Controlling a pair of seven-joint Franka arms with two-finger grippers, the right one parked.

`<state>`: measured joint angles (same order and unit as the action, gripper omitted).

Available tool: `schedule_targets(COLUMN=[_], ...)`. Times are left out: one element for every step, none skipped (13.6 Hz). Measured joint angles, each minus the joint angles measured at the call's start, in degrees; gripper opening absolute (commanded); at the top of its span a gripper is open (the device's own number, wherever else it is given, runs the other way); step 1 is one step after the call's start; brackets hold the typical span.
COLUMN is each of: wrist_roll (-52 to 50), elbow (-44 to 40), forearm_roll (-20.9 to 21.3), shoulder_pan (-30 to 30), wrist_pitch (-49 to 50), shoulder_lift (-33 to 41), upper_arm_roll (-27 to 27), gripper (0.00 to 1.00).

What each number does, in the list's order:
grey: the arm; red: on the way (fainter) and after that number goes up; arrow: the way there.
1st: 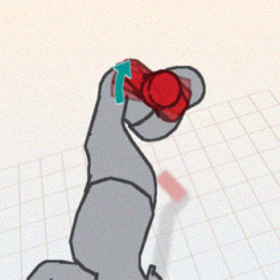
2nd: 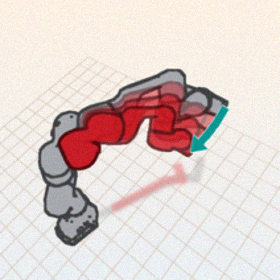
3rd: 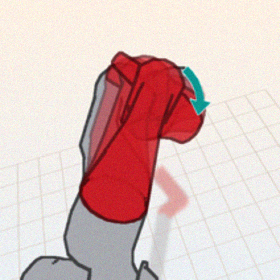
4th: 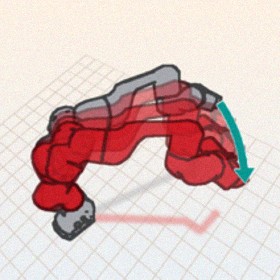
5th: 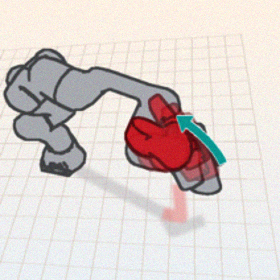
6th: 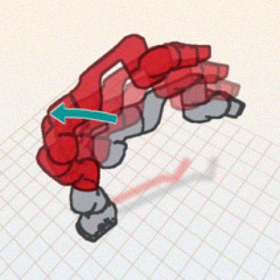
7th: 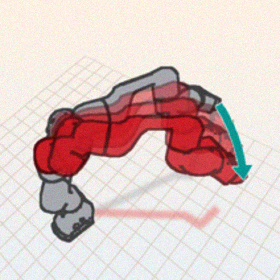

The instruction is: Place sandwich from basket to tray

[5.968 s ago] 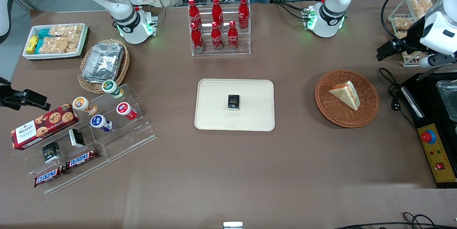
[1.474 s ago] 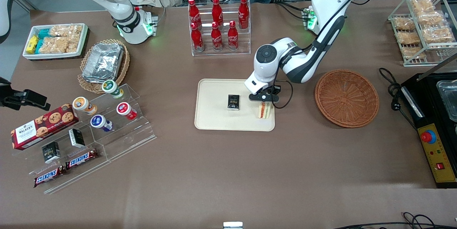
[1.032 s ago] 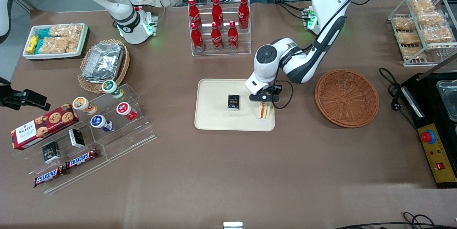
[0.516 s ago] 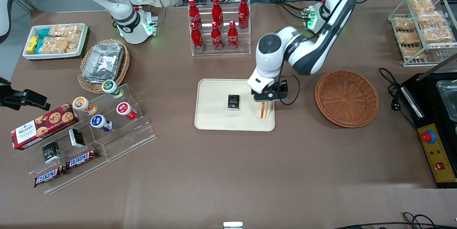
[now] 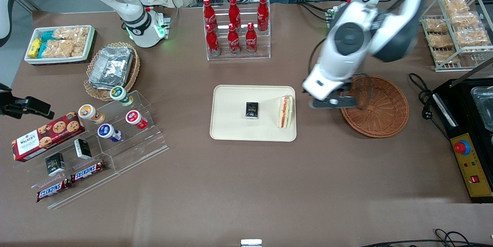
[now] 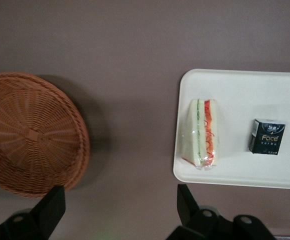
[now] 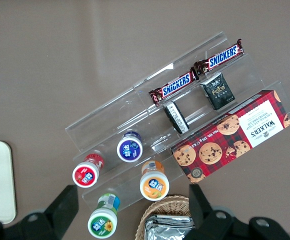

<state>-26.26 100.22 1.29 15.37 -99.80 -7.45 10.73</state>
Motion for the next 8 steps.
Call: schedule_targets(wrist_roll=[3.15,5.77,7.46,8.55,9.43,10.95,12.79,13.46], elbow=[-2.68,-4.41,-5.22,-5.44,-5.45,-5.45,-5.45,-5.45], forearm_roll=[-1.22,-1.92,-2.21,-2.32,-2.37,-2.46,-2.73,-2.83], shoulder_pan=[-0.06,-0.13,-0.25,-0.4,-1.05,-3.48,-6.13,-7.64], wrist_pitch=[2.89,4.71,5.56,5.85,6.03,6.34,6.88,7.28], shoulder_lift=[0.29,0.97,2.04,3.32,4.56,5.74,6.73,7.33], upper_arm_roll=[-3.03,-6.06,-8.76,-10.97,-12.48,-12.33,-11.42,-10.73], gripper=[1.0,1.0,1.0,1.0,1.0,1.0,1.0,1.0])
